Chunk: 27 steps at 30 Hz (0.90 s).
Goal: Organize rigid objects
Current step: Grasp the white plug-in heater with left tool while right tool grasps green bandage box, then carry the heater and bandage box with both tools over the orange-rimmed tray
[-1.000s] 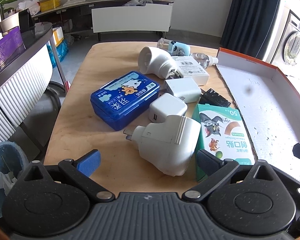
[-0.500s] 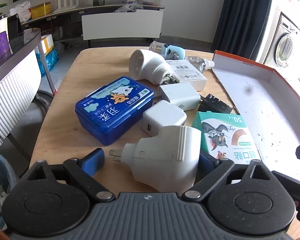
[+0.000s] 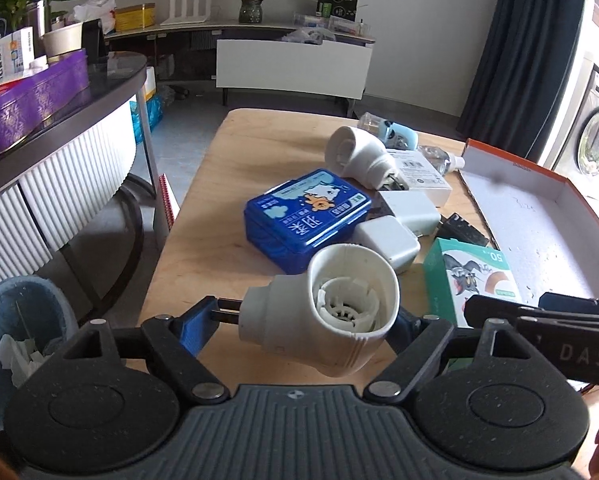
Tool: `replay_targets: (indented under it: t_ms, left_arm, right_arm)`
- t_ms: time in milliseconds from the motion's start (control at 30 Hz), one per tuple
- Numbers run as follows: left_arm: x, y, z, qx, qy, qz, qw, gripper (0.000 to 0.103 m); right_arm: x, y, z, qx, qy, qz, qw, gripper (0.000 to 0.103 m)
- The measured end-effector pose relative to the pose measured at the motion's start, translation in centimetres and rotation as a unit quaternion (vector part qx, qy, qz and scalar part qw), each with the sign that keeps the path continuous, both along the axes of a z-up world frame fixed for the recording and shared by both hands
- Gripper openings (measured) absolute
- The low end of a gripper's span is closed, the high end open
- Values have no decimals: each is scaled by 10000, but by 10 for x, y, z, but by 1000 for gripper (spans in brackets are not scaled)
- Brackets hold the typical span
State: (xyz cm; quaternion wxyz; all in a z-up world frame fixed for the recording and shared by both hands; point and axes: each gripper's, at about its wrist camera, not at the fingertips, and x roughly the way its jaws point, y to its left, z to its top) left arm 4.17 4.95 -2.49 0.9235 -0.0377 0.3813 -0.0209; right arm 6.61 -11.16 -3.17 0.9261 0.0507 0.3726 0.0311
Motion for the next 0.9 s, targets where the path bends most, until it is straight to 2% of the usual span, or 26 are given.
replay_targets:
  t_ms: [100,167,300,367,400,433,700,900]
  left_arm:
    - [2,4,-2,104,-17,168,9998,86]
    - [3,8,-3,-38,-18,175,9998,86]
    - [2,9,-3,-55,-41,185,9998,86]
    - [1,8,-2,-62,-65,162,9998,86]
    - [1,8,-1,-57,-77,155,9998,86]
    - [0,7,-1,-71,-85,145,9998,86]
    - [-3,-5,13,-175,-191,17,9997,86]
    - [2,-25,25,-259,-220,-202,9992,86]
  right_arm:
    - [13,3,-7,133,208,-78,9997,102]
    - [19,8,-11,2,292,-123,9995,102]
    - [29,17,-22,-238,447,-102,9987,102]
    - [30,18,-24,-330,490,-45,9982,96]
    - [30,18,-24,-322,496,-4,9982,88]
    - [29,16,-23,-333,509,4,9982,85]
    - [13,-9,3,41,239,-19,9997,84]
    - [0,-35,30,-72,-80,-192,9998,84]
